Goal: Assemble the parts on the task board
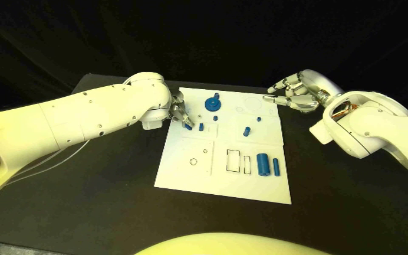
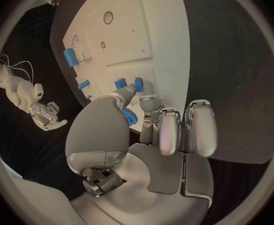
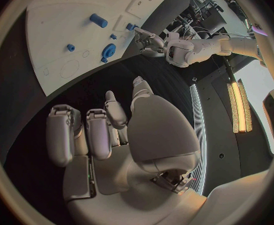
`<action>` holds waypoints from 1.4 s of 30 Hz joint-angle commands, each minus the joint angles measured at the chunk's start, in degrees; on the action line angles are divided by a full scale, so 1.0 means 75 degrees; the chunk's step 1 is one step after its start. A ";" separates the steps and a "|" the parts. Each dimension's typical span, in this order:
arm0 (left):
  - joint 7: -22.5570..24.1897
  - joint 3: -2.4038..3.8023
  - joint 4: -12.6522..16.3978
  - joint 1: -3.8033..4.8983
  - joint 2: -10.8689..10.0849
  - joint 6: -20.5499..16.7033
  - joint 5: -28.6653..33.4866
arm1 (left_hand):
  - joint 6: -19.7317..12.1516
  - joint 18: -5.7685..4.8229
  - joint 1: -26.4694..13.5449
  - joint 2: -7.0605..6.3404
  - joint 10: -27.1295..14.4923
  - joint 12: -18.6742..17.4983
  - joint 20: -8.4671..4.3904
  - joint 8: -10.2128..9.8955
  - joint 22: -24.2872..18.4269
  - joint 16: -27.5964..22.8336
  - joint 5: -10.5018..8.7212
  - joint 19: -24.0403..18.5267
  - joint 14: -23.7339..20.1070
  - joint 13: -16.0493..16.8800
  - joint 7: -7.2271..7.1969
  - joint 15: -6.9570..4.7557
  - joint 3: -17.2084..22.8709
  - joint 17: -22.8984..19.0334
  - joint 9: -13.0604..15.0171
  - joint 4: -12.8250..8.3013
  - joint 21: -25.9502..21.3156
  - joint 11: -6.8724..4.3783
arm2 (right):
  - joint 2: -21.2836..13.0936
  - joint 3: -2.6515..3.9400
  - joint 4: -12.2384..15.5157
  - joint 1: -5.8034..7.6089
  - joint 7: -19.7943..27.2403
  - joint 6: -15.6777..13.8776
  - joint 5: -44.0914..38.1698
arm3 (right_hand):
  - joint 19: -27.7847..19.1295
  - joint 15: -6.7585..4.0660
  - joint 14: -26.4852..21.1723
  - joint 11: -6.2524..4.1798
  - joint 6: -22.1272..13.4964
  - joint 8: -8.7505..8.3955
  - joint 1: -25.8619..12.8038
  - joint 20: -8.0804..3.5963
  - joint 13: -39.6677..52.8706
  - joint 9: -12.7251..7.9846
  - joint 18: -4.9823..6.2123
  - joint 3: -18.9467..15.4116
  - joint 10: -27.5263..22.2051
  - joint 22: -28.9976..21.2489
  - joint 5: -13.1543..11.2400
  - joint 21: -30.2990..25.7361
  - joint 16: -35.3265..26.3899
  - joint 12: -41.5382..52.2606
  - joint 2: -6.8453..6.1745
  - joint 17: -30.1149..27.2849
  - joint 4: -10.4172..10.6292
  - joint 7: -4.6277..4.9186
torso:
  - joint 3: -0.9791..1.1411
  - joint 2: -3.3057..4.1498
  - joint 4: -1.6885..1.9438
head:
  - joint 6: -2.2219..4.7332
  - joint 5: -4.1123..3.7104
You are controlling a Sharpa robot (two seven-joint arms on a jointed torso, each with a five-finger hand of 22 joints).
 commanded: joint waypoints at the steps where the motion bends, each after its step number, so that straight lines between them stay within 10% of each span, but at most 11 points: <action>1: -0.0004 -0.0012 0.0026 -0.0019 0.0029 0.0043 -0.0048 | 0.0027 -0.0108 -0.0062 -0.0001 0.0073 0.0023 -0.0023 0.0000 0.0097 -0.0010 0.0016 0.0105 0.0507 0.0011 0.0026 -0.0069 -0.0046 0.0912 -0.0017 -0.0005 0.0042 0.0005 | 0.0003 0.0000 0.0012 -0.0005 0.0041 0.0066 -0.0035 | -0.0017 -0.0032 0.0394 -0.0036 0.0047 0.0036 0.0000 -0.0024 -0.0005 0.0008 0.0087 -0.0039 0.0006 0.1075 0.0035 -0.0050 -0.0015 -0.0011 0.0075 0.0380 -0.0003 -0.0014 | 0.0004 0.0000 -0.0004 | 0.0007 0.0004; 42: -0.0072 -0.0012 0.0005 -0.0017 0.0093 -0.0023 -0.0259 | 0.0192 -0.0122 -0.0069 0.0136 0.0324 0.0396 -0.0056 0.0103 0.0178 -0.0010 0.0016 0.0133 0.0510 0.0392 -0.0049 -0.0111 -0.0806 0.0916 -0.0111 0.0129 0.0087 -0.0050 | -0.0008 0.0000 0.0021 -0.0005 0.0035 0.0060 -0.0036 | -0.0017 -0.0032 0.0394 -0.0036 0.0047 0.0036 0.0000 -0.0024 -0.0005 0.0008 0.0087 -0.0039 0.0006 0.1075 0.0035 -0.0050 -0.0015 -0.0011 0.0075 0.0380 -0.0003 -0.0014 | -0.0001 -0.0001 -0.0001 | 0.0018 -0.0023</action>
